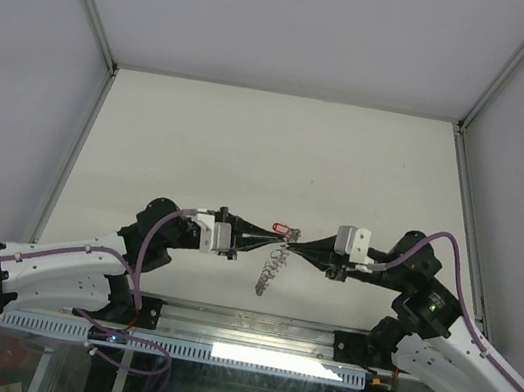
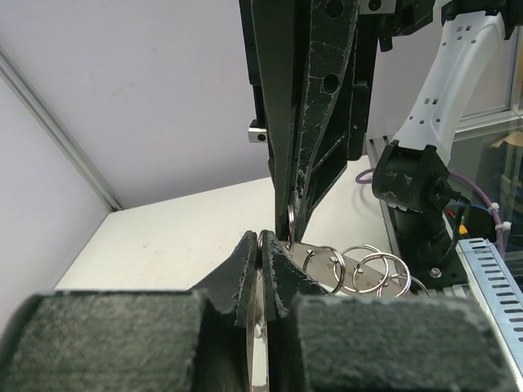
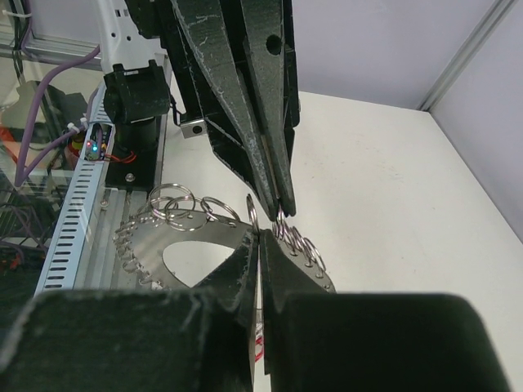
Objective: Put the keys on the keyring
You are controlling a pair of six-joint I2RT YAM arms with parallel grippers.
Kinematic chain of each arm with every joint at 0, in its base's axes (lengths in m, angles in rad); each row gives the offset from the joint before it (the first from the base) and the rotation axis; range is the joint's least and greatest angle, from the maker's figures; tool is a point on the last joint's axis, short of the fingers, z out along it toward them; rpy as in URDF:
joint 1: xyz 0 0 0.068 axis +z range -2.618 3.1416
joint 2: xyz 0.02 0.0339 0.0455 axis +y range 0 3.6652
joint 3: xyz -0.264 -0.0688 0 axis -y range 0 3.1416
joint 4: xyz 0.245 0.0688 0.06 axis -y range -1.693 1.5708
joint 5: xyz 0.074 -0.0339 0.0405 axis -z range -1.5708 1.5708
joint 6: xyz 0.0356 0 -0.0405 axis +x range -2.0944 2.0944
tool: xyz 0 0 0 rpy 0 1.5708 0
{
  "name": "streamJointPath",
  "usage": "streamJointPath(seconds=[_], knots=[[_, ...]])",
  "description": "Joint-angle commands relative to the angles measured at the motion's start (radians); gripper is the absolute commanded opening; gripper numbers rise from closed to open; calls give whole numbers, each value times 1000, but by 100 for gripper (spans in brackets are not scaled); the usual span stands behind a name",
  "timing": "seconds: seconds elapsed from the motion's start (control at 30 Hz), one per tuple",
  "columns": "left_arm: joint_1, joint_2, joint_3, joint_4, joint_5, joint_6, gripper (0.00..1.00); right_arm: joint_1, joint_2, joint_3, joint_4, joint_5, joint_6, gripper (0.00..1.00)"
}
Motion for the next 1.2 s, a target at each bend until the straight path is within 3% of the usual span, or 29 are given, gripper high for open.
streamJointPath(seconds=[0.0,0.47,0.83,1.17], knots=[[-1,0,42,-18,-1,13,0,-1,-30,30,7,-16,-40,0],[-1,13,46,-21,-25,0,0,-1,-19,40,-84,22,-111,0],[-2,24,57,-33,-25,1,0,-1,-24,73,-167,-17,-148,34],[-1,21,55,-33,-10,1,0,0,13,105,-186,97,-98,34]])
